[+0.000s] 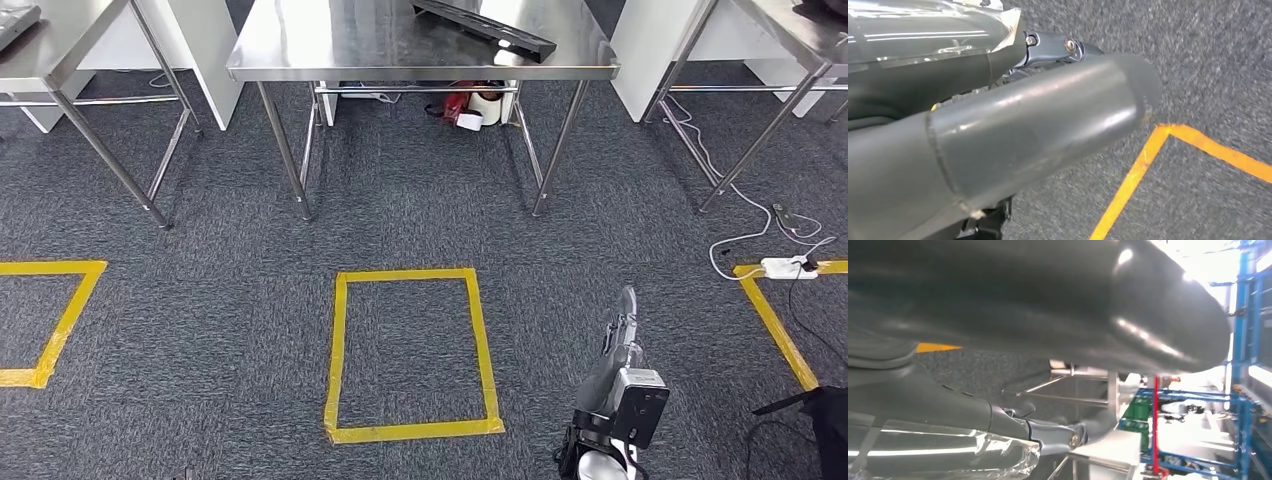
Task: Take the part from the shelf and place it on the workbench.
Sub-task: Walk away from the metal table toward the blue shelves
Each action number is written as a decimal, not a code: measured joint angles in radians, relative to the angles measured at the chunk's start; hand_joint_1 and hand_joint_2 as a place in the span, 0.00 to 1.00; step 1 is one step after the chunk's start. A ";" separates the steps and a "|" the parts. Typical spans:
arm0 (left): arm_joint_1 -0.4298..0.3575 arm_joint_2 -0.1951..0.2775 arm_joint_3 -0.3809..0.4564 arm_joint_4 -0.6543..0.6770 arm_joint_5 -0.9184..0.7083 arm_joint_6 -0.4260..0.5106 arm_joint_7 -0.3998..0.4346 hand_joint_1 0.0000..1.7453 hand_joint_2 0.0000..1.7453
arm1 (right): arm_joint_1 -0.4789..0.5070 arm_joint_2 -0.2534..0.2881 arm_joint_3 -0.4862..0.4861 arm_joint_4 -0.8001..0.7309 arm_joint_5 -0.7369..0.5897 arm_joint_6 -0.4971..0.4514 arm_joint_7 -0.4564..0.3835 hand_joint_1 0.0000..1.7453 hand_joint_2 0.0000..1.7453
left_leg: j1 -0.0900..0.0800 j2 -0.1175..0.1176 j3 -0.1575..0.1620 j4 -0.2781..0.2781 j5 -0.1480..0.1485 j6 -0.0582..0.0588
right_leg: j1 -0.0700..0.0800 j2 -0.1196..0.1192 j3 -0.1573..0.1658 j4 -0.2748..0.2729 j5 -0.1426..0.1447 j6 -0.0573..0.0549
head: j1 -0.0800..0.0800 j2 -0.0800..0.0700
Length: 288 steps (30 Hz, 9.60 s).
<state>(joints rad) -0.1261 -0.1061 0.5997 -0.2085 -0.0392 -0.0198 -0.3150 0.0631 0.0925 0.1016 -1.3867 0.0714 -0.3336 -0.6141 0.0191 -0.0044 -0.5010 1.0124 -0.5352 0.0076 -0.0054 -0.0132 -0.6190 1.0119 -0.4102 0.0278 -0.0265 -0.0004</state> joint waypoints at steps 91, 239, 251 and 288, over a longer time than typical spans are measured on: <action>0.012 -0.027 -0.008 0.003 -0.013 0.035 -0.013 0.00 0.00 | -0.197 0.032 -0.165 1.131 -0.191 0.190 0.332 0.00 0.00 | -0.007 0.118 -0.048 -0.034 0.087 -0.001 | -0.008 -0.047 0.075 -0.040 -0.050 0.013 | 0.018 0.000; 0.016 -0.041 -0.034 0.005 -0.035 0.001 -0.030 0.00 0.00 | -0.148 0.011 -0.229 1.185 -0.196 0.200 0.282 0.00 0.00 | -0.004 0.086 -0.037 -0.030 0.071 0.035 | -0.017 -0.007 -0.031 0.142 -0.106 0.033 | 0.011 0.000; 0.017 -0.038 -0.033 0.005 -0.032 0.004 -0.031 0.00 0.00 | -0.158 0.015 -0.229 1.185 -0.190 0.205 0.285 0.00 0.00 | 0.003 0.006 -0.148 0.265 -0.101 -0.016 | -0.015 0.038 0.053 -0.015 -0.038 -0.034 | 0.001 0.000; 0.016 -0.031 -0.033 0.005 -0.021 0.014 -0.034 0.00 0.00 | -0.174 0.026 -0.229 1.185 -0.177 0.205 0.314 0.00 0.00 | 0.002 -0.057 -0.041 0.008 0.045 0.007 | -0.007 0.114 0.040 -0.005 -0.032 -0.022 | 0.001 0.000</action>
<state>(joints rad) -0.1096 -0.1375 0.5671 -0.2037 -0.0605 -0.0061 -0.3491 -0.1110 0.1187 -0.1270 -0.2018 -0.1059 -0.1287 -0.3001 0.0206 -0.0616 -0.5424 1.0208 -0.4898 0.0149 -0.0120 0.1010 -0.5788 1.0070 -0.4426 0.0054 -0.0255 -0.0004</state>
